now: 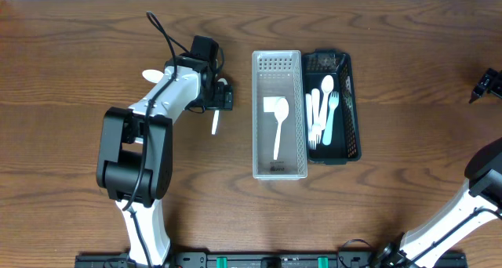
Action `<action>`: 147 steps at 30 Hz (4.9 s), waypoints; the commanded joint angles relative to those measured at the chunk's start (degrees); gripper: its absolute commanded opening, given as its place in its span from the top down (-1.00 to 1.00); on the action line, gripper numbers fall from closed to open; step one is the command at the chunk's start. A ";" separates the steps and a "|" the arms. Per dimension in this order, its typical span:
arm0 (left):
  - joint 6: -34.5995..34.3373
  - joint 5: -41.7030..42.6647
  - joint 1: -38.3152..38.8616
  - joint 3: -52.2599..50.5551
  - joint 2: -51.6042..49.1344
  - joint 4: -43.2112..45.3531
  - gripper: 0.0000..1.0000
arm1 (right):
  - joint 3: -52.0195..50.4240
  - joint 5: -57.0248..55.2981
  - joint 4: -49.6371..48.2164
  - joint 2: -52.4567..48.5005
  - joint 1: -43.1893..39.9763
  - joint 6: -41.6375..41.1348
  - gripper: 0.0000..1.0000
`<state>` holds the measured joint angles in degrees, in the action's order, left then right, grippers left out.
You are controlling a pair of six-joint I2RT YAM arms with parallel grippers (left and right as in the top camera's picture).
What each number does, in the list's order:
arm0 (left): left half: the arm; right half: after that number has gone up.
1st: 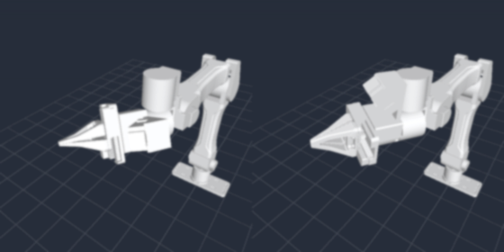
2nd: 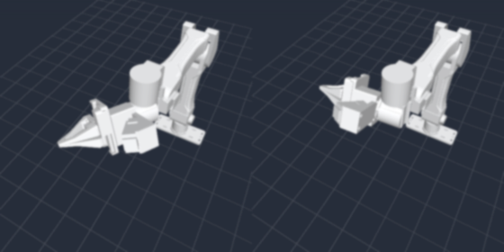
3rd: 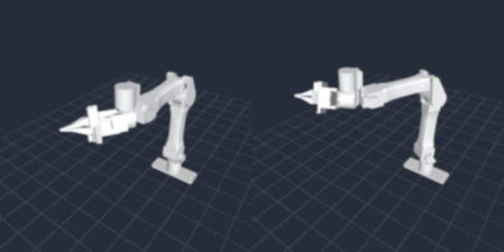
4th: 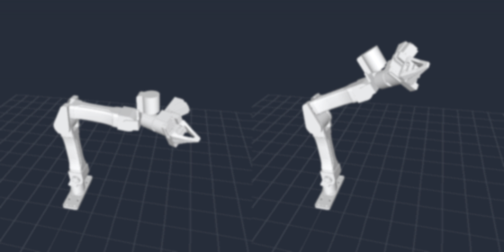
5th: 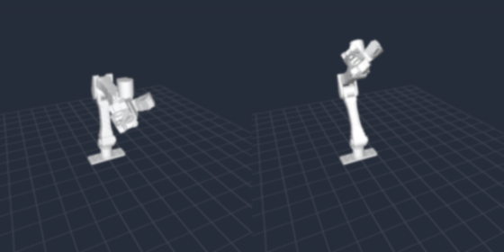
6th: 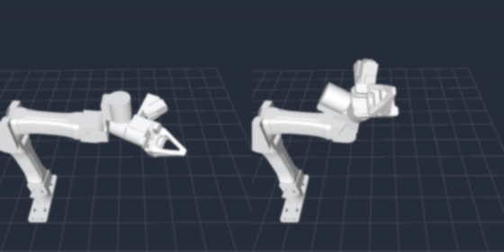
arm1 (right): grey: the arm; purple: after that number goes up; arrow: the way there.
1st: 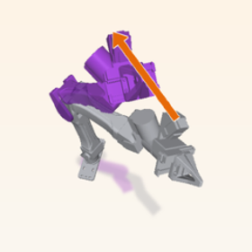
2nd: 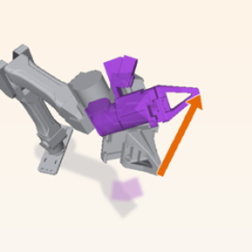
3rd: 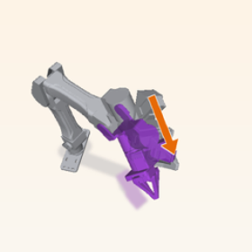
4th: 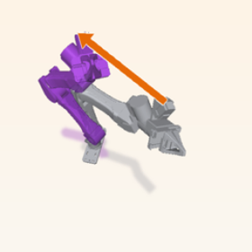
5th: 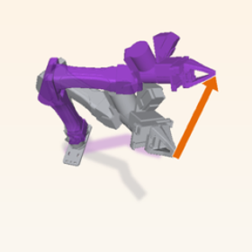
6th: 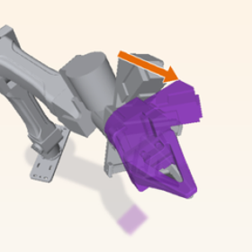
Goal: Pack container
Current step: 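Return the left gripper and grasp another white spoon, then place the white spoon into the grey tray with the left gripper, then move the left gripper back and close on a white spoon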
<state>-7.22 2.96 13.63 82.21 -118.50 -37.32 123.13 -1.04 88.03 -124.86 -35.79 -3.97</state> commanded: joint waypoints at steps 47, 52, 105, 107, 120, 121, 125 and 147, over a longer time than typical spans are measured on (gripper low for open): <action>0.94 -0.39 4.02 -0.35 -3.15 0.79 -0.96 | -0.15 -0.02 0.00 0.02 -0.20 -0.72 -0.99; 0.96 -0.39 4.02 -0.35 -3.39 0.81 -0.79 | -0.15 -0.04 0.00 0.02 -0.20 -0.72 -0.98; -11.96 11.47 10.88 11.08 24.26 -8.04 0.86 | -0.15 -0.02 -0.02 0.02 -0.20 -0.72 -0.98; -12.94 11.39 13.33 10.86 23.96 -8.26 0.86 | -0.15 -0.04 0.00 0.02 -0.20 -0.72 -0.98; -13.70 10.56 17.64 10.75 18.64 -8.92 0.22 | -0.15 -0.04 -0.02 0.02 -0.20 -0.72 -0.98; -13.68 10.56 17.64 10.75 18.18 -8.92 0.21 | -0.15 -0.04 -0.02 0.02 -0.20 -0.72 -0.99; -13.66 10.54 17.64 10.75 17.09 -8.87 -0.11 | -0.15 -0.04 0.00 0.02 -0.20 -0.72 -0.99; 1.88 -16.06 -10.23 9.11 14.03 -17.81 -0.96 | -0.15 -0.02 0.00 0.02 -0.20 -0.72 -0.98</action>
<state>-14.24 -10.39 6.76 93.12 -102.37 -53.32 123.13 -1.06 88.01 -124.86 -35.79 -3.97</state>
